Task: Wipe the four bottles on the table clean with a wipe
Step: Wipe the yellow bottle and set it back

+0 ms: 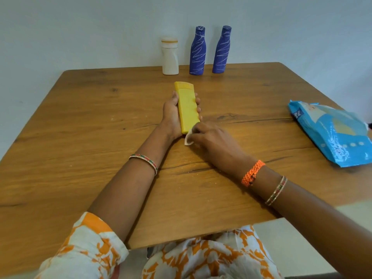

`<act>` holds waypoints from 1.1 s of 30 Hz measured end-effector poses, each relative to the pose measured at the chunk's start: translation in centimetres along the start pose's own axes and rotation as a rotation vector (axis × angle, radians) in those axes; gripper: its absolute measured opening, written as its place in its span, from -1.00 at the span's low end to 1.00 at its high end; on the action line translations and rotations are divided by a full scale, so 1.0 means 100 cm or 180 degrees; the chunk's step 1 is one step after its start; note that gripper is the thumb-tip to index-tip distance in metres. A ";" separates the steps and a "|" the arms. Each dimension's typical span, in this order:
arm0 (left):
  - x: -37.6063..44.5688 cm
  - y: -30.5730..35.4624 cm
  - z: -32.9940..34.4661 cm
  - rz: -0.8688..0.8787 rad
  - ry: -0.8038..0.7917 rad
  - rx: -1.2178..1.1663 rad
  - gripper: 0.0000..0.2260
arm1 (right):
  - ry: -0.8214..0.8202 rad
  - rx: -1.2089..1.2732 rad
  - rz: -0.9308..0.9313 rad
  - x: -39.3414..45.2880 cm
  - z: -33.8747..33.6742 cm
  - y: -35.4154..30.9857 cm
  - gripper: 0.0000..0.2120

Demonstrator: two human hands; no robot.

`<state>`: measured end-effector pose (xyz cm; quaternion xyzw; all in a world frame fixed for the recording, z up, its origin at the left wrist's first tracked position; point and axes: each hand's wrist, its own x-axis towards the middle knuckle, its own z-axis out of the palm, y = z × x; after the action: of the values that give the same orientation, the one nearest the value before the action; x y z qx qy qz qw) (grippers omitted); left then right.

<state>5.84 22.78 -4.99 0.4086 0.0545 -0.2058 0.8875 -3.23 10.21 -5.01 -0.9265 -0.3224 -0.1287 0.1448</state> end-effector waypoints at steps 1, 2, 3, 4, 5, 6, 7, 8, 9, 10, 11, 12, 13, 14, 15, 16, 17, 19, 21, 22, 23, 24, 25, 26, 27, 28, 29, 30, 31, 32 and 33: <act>0.001 0.000 0.000 -0.0007 0.0019 -0.0021 -0.43 | 0.0005 0.0069 0.0038 -0.001 0.000 0.003 -0.76; 0.001 -0.001 0.000 0.0005 0.0019 -0.0056 -0.43 | 0.0021 0.0137 0.0069 0.000 0.001 0.005 -0.76; 0.002 -0.002 -0.001 0.0033 0.0027 -0.0101 -0.43 | 0.0022 0.0174 0.0090 0.002 0.000 0.006 -0.77; 0.002 -0.001 -0.002 0.0074 0.0056 -0.0130 -0.42 | 0.0026 0.0200 0.0104 0.004 0.000 0.006 -0.78; 0.002 0.000 -0.003 0.0114 0.0078 -0.0138 -0.42 | 0.0074 0.0274 0.0139 0.006 -0.001 0.006 -0.79; 0.001 0.001 -0.004 0.0150 0.0074 -0.0120 -0.42 | 0.0206 0.0446 0.0227 0.007 -0.002 0.006 -0.80; 0.000 0.002 -0.005 0.0191 0.0050 -0.0054 -0.42 | 0.0440 0.0705 0.0362 0.008 -0.005 0.005 -0.80; -0.001 0.002 -0.004 0.0245 0.0046 0.0095 -0.44 | 0.0739 0.0965 0.0528 0.012 -0.009 0.006 -0.80; -0.003 0.001 -0.003 0.0313 0.0061 0.0312 -0.46 | 0.1042 0.1135 0.0692 0.016 -0.014 0.008 -0.79; -0.005 -0.001 0.000 0.0378 0.0061 0.0521 -0.49 | 0.1317 0.1171 0.0832 0.024 -0.020 0.011 -0.80; -0.007 -0.004 0.002 0.0409 0.0005 0.0655 -0.50 | 0.1592 0.1082 0.0910 0.034 -0.026 0.016 -0.82; -0.008 -0.006 0.005 0.0410 -0.0084 0.0718 -0.50 | 0.1849 0.0932 0.0921 0.045 -0.032 0.021 -0.85; -0.010 -0.007 0.007 0.0394 -0.0126 0.0739 -0.48 | 0.2029 0.0763 0.0886 0.055 -0.036 0.026 -0.87; -0.011 -0.008 0.007 0.0385 -0.0121 0.0746 -0.46 | 0.2078 0.0603 0.0829 0.065 -0.039 0.030 -0.88; -0.011 -0.008 0.006 0.0414 -0.0094 0.0798 -0.45 | 0.1936 0.0457 0.0753 0.073 -0.039 0.034 -0.87; -0.010 -0.009 0.006 0.0493 -0.0070 0.0884 -0.46 | 0.1625 0.0319 0.0667 0.078 -0.038 0.036 -0.85; -0.010 -0.009 0.005 0.0605 -0.0025 0.0964 -0.49 | 0.1259 0.0191 0.0588 0.080 -0.035 0.035 -0.82; -0.009 -0.009 0.004 0.0776 0.0095 0.1091 -0.54 | 0.0779 0.0079 0.0449 0.076 -0.028 0.029 -0.73; -0.009 -0.008 0.003 0.0770 0.0235 0.1147 -0.53 | 0.0525 0.0216 0.0287 0.062 -0.024 0.022 -0.70; -0.008 -0.007 0.002 0.0724 0.0265 0.1176 -0.51 | 0.0380 0.0275 0.0177 0.053 -0.021 0.018 -0.71; -0.008 -0.006 0.002 0.0679 0.0260 0.1216 -0.47 | 0.0254 0.0334 0.0079 0.044 -0.019 0.016 -0.71; -0.007 -0.006 0.003 0.0647 0.0242 0.1277 -0.45 | 0.0166 0.0425 0.0029 0.036 -0.019 0.016 -0.71; -0.006 -0.005 0.003 0.0616 0.0211 0.1332 -0.44 | 0.0097 0.0532 0.0029 0.032 -0.020 0.018 -0.71; -0.006 -0.005 0.004 0.0575 0.0201 0.1360 -0.45 | 0.0048 0.0614 0.0048 0.032 -0.023 0.021 -0.69; -0.006 -0.004 0.005 0.0527 0.0201 0.1366 -0.48 | 0.0018 0.0639 0.0074 0.035 -0.026 0.025 -0.69; -0.007 -0.004 0.006 0.0485 0.0177 0.1369 -0.51 | 0.0032 0.0610 0.0100 0.040 -0.030 0.029 -0.68; -0.006 -0.004 0.005 0.0441 0.0124 0.1341 -0.54 | 0.0119 0.0541 0.0119 0.046 -0.033 0.032 -0.68; -0.007 -0.004 0.005 0.0403 0.0058 0.1291 -0.56 | 0.0268 0.0457 0.0135 0.053 -0.036 0.035 -0.68; -0.008 -0.003 0.004 0.0391 -0.0003 0.1218 -0.58 | 0.0436 0.0354 0.0140 0.060 -0.038 0.037 -0.68; -0.010 -0.003 0.005 0.0385 -0.0030 0.1148 -0.60 | 0.0556 0.0224 0.0153 0.066 -0.037 0.038 -0.68; -0.011 -0.003 0.005 0.0382 -0.0056 0.1109 -0.60 | 0.0652 0.0070 0.0162 0.069 -0.036 0.039 -0.68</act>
<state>4.70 22.61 -4.59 0.5569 -0.0143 -0.1624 0.8144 3.98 9.92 -0.08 -0.9148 -0.2838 -0.2155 0.1903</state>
